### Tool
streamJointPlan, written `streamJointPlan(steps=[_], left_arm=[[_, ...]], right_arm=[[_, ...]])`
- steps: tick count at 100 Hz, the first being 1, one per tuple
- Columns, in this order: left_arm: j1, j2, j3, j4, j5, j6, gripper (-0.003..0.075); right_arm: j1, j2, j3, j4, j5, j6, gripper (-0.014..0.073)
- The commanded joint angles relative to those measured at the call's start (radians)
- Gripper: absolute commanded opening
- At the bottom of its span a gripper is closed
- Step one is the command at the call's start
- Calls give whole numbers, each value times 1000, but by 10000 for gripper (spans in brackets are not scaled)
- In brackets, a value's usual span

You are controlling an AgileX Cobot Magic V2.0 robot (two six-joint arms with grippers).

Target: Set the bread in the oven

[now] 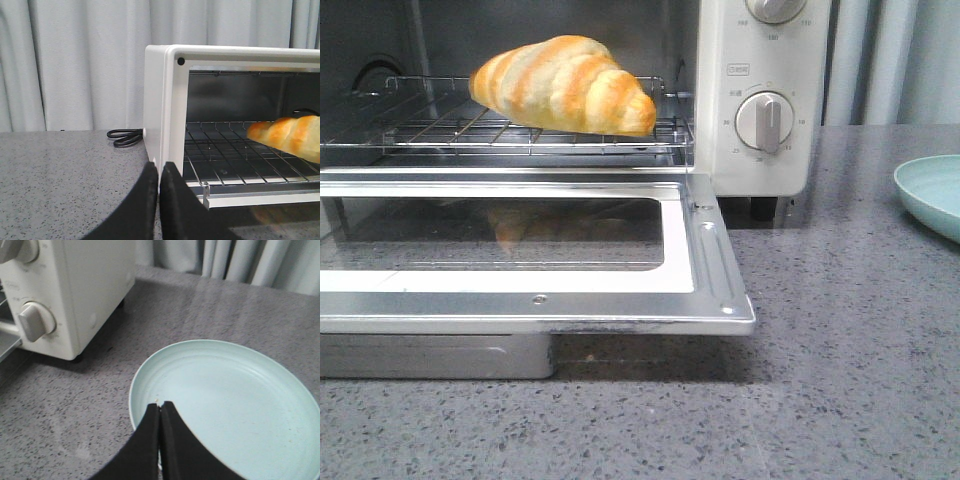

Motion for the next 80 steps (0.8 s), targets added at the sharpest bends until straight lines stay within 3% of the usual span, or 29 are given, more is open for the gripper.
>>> streamJointPlan(steps=[1, 56, 80], left_arm=[[4, -29, -27, -8, -78, -5, -21], [4, -29, -27, -8, -78, -5, -21], [4, -29, -27, -8, -78, -5, -21]], right_arm=[[-31, -40, 15, 1, -122, -9, -74], [-156, -411, 253, 34, -145, 19, -74], [-246, -430, 292, 60, -154, 19, -74]])
